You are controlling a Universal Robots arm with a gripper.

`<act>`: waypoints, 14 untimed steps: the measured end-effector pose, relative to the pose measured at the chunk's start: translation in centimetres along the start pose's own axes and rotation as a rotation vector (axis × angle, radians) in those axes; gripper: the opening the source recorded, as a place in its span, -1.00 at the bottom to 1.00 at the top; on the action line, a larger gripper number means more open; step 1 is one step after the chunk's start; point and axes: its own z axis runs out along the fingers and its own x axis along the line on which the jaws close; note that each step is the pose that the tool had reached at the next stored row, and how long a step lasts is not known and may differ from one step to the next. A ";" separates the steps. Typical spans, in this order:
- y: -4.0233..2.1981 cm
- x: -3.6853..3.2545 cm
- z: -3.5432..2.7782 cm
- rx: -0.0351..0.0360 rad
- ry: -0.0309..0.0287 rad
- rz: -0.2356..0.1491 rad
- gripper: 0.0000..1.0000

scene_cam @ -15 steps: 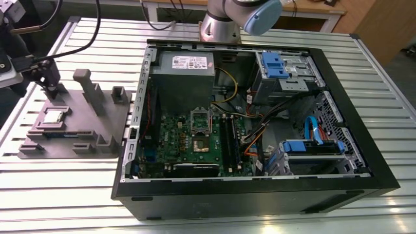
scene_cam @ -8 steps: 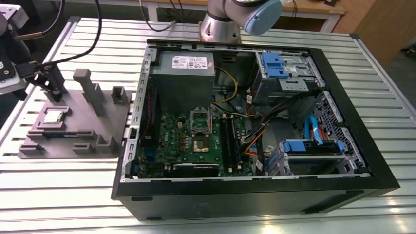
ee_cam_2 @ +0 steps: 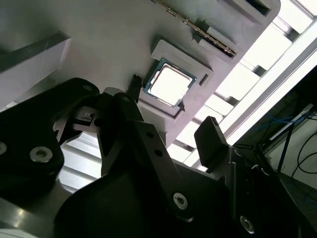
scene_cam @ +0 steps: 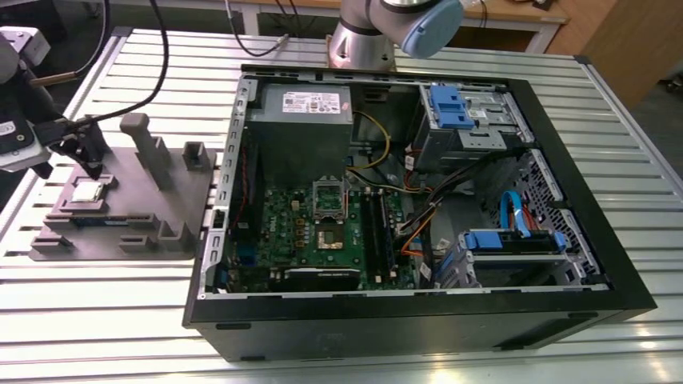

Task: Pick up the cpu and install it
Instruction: 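Pick up the cpu and move it towards the insertion slot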

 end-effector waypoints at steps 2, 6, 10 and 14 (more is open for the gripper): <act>-0.03 0.12 0.36 -0.0005 0.0005 -0.008 0.39; 0.04 0.21 1.09 -0.0007 0.0006 -0.008 0.39; 0.01 0.21 1.82 -0.0008 0.0001 -0.009 0.39; -0.03 0.21 2.51 -0.0007 -0.0002 -0.009 0.39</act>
